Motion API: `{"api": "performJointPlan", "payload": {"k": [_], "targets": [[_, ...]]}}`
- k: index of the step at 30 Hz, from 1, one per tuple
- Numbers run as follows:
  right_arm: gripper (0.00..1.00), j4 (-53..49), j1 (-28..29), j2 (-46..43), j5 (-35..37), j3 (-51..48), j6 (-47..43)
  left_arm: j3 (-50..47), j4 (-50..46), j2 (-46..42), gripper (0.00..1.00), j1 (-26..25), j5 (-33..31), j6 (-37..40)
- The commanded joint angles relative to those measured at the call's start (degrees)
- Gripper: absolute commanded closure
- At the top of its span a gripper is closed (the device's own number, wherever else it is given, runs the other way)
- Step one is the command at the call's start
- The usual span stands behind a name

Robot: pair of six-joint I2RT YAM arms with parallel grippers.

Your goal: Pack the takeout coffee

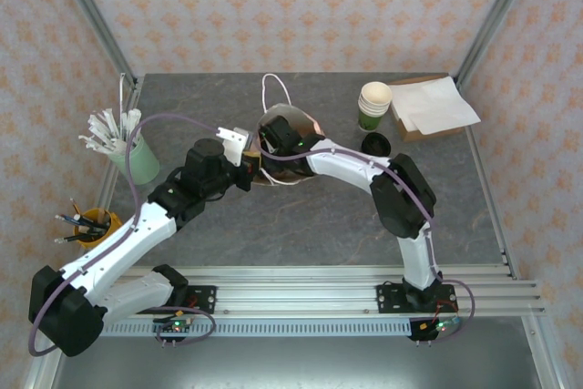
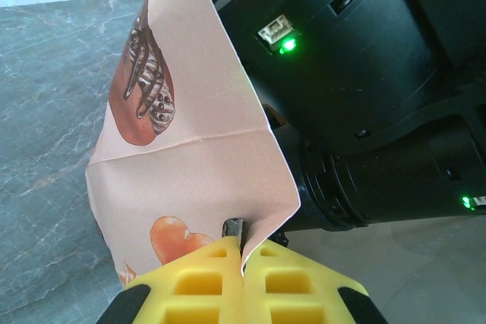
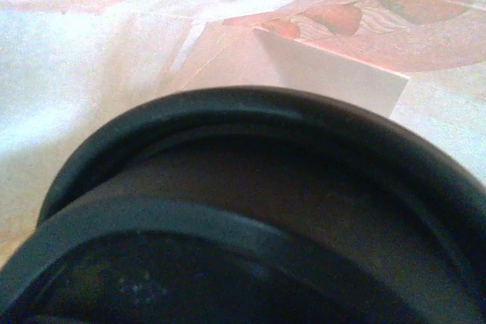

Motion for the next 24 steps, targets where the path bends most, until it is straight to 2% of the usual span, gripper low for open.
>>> {"api": "performJointPlan", "payload": {"k": [1,11,16,19,21,24], "targets": [[0.59,-29.7,-0.6,21.2,-7.0,-9.1,1.8,1.4,-2.3,0.5,1.0,-0.6,3.1,0.3],[0.59,-32.1,-0.6,25.3,-10.3,-8.4,2.0,1.6,-2.0,0.8,1.0,-0.6,2.7,-0.1],[0.59,-24.6,-1.0,13.6,-3.8,-11.2,3.5,3.8,-3.8,1.4,1.0,0.4,3.0,0.6],[0.59,-19.8,-2.5,6.9,-1.8,-9.6,2.9,7.9,-9.1,3.1,1.0,1.1,4.0,3.1],[0.59,-16.7,-2.8,4.4,0.3,-7.5,0.8,11.0,-13.1,4.1,1.0,1.8,4.2,4.5],[0.59,-16.2,-2.8,5.3,3.0,-2.6,-3.2,15.3,-16.7,5.2,1.0,3.3,6.6,5.5]]}}
